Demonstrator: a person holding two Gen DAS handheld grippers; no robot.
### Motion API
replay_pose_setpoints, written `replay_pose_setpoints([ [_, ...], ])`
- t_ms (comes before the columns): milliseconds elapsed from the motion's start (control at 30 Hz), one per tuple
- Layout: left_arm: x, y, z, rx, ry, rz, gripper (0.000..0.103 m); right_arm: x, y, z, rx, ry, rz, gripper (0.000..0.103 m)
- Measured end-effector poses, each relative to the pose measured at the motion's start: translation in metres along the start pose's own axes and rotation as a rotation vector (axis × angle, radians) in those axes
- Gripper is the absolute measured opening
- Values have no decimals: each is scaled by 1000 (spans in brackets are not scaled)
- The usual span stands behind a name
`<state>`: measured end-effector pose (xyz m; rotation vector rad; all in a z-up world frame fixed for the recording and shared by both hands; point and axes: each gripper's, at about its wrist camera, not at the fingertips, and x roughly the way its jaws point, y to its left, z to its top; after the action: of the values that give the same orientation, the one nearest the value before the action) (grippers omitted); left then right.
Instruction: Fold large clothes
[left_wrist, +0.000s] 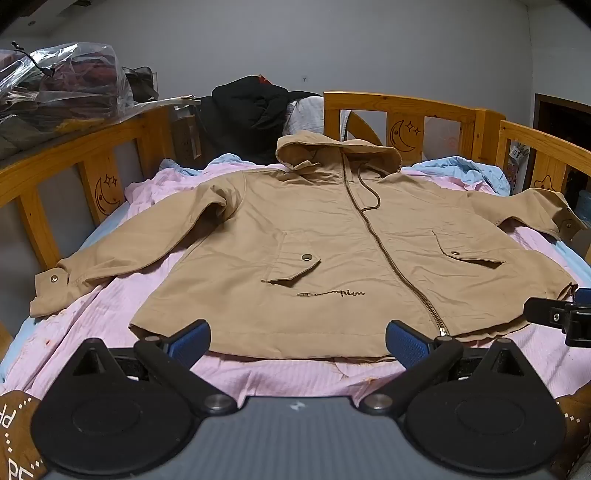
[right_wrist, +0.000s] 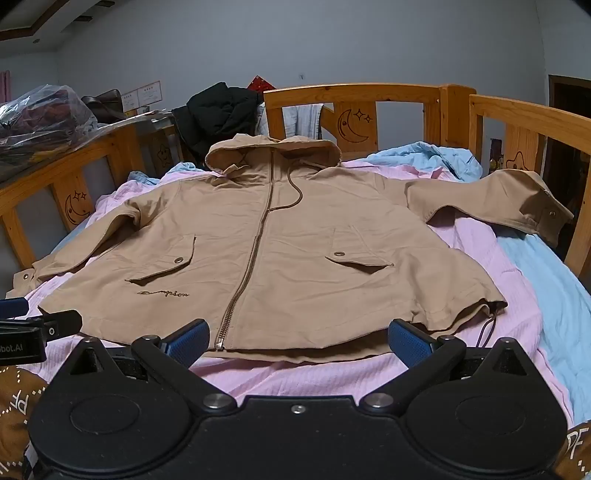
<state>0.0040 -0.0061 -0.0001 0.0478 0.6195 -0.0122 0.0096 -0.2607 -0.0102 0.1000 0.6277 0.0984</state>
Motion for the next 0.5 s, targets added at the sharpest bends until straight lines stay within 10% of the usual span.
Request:
replay_pose_setpoints([
  [500, 0, 1, -1, 1, 0, -2, 102, 1, 0, 0, 2, 4, -1, 103],
])
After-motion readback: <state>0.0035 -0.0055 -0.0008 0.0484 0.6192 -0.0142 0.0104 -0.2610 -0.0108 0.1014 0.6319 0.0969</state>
